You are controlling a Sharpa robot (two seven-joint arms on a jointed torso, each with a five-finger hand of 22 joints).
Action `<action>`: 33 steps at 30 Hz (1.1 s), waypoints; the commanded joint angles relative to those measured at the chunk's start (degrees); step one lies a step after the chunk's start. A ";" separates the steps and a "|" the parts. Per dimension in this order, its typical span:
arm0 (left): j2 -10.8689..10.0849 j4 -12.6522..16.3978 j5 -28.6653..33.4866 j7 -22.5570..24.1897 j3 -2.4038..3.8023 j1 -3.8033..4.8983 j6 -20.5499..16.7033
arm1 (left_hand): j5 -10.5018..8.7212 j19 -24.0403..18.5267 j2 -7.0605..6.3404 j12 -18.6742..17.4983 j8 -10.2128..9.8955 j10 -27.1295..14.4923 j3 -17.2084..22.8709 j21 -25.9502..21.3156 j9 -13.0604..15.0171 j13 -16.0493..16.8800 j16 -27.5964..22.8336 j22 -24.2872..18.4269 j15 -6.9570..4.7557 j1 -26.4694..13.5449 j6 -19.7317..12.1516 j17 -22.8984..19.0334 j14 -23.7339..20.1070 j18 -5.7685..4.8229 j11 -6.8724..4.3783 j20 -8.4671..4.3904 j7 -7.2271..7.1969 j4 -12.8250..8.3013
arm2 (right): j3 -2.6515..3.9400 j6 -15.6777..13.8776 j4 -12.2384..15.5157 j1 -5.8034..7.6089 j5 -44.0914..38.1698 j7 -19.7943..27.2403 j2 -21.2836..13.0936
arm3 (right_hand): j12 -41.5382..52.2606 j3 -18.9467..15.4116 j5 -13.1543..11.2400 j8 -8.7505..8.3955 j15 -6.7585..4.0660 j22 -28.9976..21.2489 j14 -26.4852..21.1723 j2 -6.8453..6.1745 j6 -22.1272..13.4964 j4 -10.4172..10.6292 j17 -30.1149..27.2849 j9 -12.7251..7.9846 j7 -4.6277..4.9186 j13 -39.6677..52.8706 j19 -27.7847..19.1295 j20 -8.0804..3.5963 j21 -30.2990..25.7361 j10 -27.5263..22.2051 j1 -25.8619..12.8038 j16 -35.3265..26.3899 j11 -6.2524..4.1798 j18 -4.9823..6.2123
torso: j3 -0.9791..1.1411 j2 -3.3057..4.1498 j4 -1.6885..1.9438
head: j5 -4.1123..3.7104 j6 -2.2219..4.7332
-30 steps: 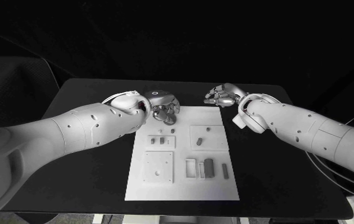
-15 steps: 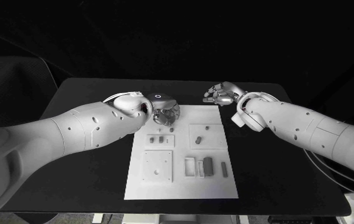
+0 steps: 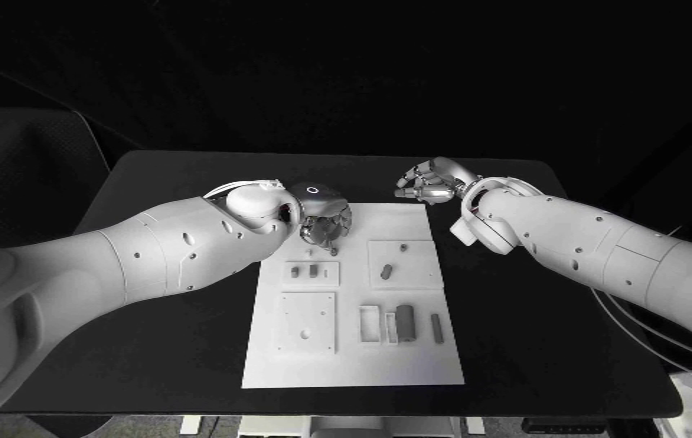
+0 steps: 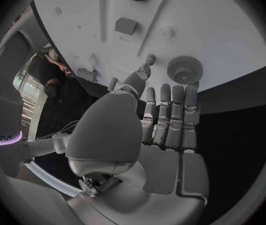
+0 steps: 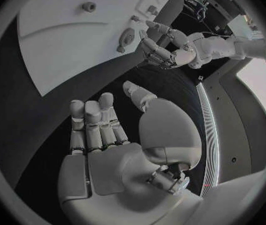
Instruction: Assemble the parts on the task board
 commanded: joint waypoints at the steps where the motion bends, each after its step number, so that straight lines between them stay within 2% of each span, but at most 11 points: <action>1: 0.07 0.27 -2.56 -0.69 0.03 0.02 -0.88 | -0.06 9.24 0.25 10.76 0.07 3.34 -0.94 7.78 -1.08 5.64 14.73 3.89 -2.41 0.79 0.04 7.25 4.96 3.03 -0.92 -2.93 0.12 0.30 | 0.00 0.78 0.05 -0.02 -0.03 0.28 0.08 | 0.40 0.37 -0.27 0.38 -0.03 -0.10 -0.45 0.16 -0.13 -0.07 -0.05 -0.09 0.36 -0.05 -0.29 0.02 1.34 -0.45 -0.49 0.00 0.10 -0.65 | 0.00 -0.03 0.04 | -0.04 -0.02; 2: 0.07 0.36 -2.77 -0.76 0.03 0.02 -0.93 | -0.06 13.13 0.28 17.38 0.21 5.51 -1.36 12.63 -1.52 9.27 22.09 6.43 -3.91 0.78 -0.22 7.46 8.38 4.26 -1.98 -4.22 -0.18 0.42 | 0.00 0.78 0.02 -0.02 -0.03 0.28 0.10 | 0.40 0.37 -0.27 0.38 -0.03 -0.10 -0.45 0.16 -0.13 -0.07 -0.05 -0.09 0.36 -0.05 -0.29 0.02 1.34 -0.45 -0.49 0.00 0.10 -0.65 | 0.01 -0.03 0.04 | -0.06 -0.03; 4: 0.11 0.53 -3.34 -0.96 0.03 0.01 -0.80 | 0.01 15.44 0.18 22.39 0.27 6.86 -1.53 16.04 -1.87 12.05 27.43 8.22 -5.26 0.92 -0.71 7.33 10.43 5.29 -2.72 -4.82 -0.28 0.45 | 0.00 0.78 0.00 -0.02 -0.03 0.27 0.10 | 0.40 0.37 -0.27 0.39 -0.03 -0.10 -0.45 0.17 -0.13 -0.07 -0.05 -0.09 0.36 -0.05 -0.29 0.02 1.34 -0.45 -0.49 0.00 0.10 -0.65 | 0.02 -0.03 0.04 | -0.07 -0.06; 5: 0.17 0.55 -3.45 -1.07 0.04 0.01 -0.30 | 0.20 18.57 0.05 29.01 0.47 9.35 -1.85 20.69 -2.20 15.71 34.53 10.50 -7.40 1.02 -1.38 7.15 13.49 7.01 -4.21 -5.23 -0.52 0.45 | 0.00 0.79 -0.02 -0.02 -0.03 0.26 0.13 | 0.40 0.38 -0.27 0.39 -0.03 -0.10 -0.45 0.17 -0.13 -0.06 -0.05 -0.09 0.36 -0.05 -0.29 0.01 1.34 -0.45 -0.49 0.00 0.10 -0.65 | 0.02 -0.01 0.03 | -0.06 -0.06; 9: 0.38 0.35 -3.61 -0.85 0.04 -0.01 -0.06 | 0.06 23.41 0.30 36.58 1.27 15.37 -2.21 27.39 -2.24 19.56 44.00 14.12 -10.26 0.51 -1.34 6.61 19.06 10.09 -7.16 -5.31 -0.30 0.85 | 0.00 0.80 -0.02 -0.02 -0.03 0.26 0.21 | 0.41 0.38 -0.27 0.39 -0.03 -0.10 -0.45 0.18 -0.13 -0.06 -0.05 -0.09 0.36 -0.05 -0.28 0.01 1.34 -0.45 -0.49 0.01 0.10 -0.65 | 0.03 0.01 0.00 | -0.03 -0.08; 11: 0.59 0.03 -3.81 -0.83 0.04 -0.07 -0.08 | 0.02 24.74 0.51 38.43 1.58 17.64 -2.61 28.26 -2.16 20.46 47.04 15.17 -10.79 0.09 -0.94 7.21 21.65 10.91 -8.03 -5.19 -0.15 0.97 | 0.00 0.80 -0.04 -0.02 -0.03 0.26 0.25 | 0.41 0.39 -0.27 0.39 -0.03 -0.10 -0.44 0.19 -0.13 -0.06 -0.05 -0.09 0.36 -0.05 -0.28 0.01 1.34 -0.45 -0.50 0.01 0.10 -0.65 | 0.04 0.02 -0.02 | -0.02 -0.09; 12: 0.70 -0.23 -3.82 -0.77 0.04 -0.11 -0.33 | 0.00 25.77 0.59 39.47 1.71 19.09 -2.86 28.63 -2.13 20.96 49.59 15.93 -11.06 -0.02 -0.74 8.98 24.81 11.41 -8.59 -5.14 -0.11 0.96 | 0.00 0.81 -0.07 -0.02 -0.03 0.26 0.28 | 0.41 0.39 -0.27 0.39 -0.03 -0.10 -0.44 0.19 -0.12 -0.06 -0.05 -0.09 0.36 -0.05 -0.28 0.01 1.34 -0.45 -0.50 0.01 0.10 -0.65 | 0.03 0.02 -0.01 | -0.05 -0.15; 17: 1.30 -1.56 -4.11 -0.64 0.04 -0.48 -0.57 | -0.01 27.54 0.93 41.03 2.00 21.75 -3.00 29.04 -2.04 21.65 53.54 17.20 -11.35 -0.18 -0.24 12.74 30.60 11.44 -9.39 -5.17 -0.15 1.13 | 0.00 0.79 0.07 -0.02 -0.03 0.24 0.30 | 0.41 0.40 -0.27 0.39 -0.03 -0.10 -0.44 0.21 -0.12 -0.06 -0.05 -0.09 0.36 -0.05 -0.28 0.01 1.35 -0.45 -0.50 0.01 0.10 -0.65 | 0.01 0.10 -0.07 | -0.11 -0.16; 26: 1.71 -2.44 -4.11 -0.03 0.05 -1.17 -0.11 | 0.01 28.31 1.30 41.66 2.34 22.98 -3.00 29.08 -1.91 21.91 55.05 17.81 -11.38 -0.53 0.48 14.39 32.91 11.44 -9.68 -5.17 -0.13 1.44 | 0.00 0.65 0.23 -0.01 -0.03 0.20 0.14 | 0.42 0.41 -0.27 0.40 -0.03 -0.10 -0.43 0.23 -0.11 -0.06 -0.06 -0.09 0.36 -0.06 -0.27 0.01 1.36 -0.45 -0.50 0.02 0.10 -0.65 | -0.04 0.15 -0.02 | -0.45 -0.60; 28: 1.82 -2.60 -4.11 0.09 0.05 -1.37 -0.06 | 0.01 28.45 1.36 42.13 2.41 23.46 -2.96 28.99 -1.89 22.14 56.04 17.95 -11.36 -0.59 0.67 16.35 34.90 11.43 -9.75 -5.16 -0.09 1.51 | 0.01 0.62 0.28 -0.01 -0.06 0.21 0.16 | 0.42 0.41 -0.27 0.40 -0.03 -0.10 -0.43 0.23 -0.11 -0.07 -0.06 -0.09 0.36 -0.06 -0.27 0.01 1.36 -0.45 -0.50 0.03 0.10 -0.65 | -0.03 0.12 0.02 | -0.51 -0.72; 33: 1.93 -2.94 -4.11 0.12 0.05 -1.54 0.17 | 0.00 28.47 1.35 42.21 2.41 23.53 -2.96 28.97 -1.89 22.18 55.98 17.97 -11.36 -0.60 0.69 16.18 34.77 11.44 -9.76 -5.15 -0.08 1.52 | 0.01 0.57 0.34 -0.01 -0.08 0.20 0.11 | 0.43 0.42 -0.27 0.41 -0.03 -0.10 -0.43 0.24 -0.11 -0.07 -0.06 -0.09 0.36 -0.06 -0.27 0.01 1.36 -0.45 -0.51 0.03 0.10 -0.64 | -0.06 0.06 0.02 | -0.65 -0.96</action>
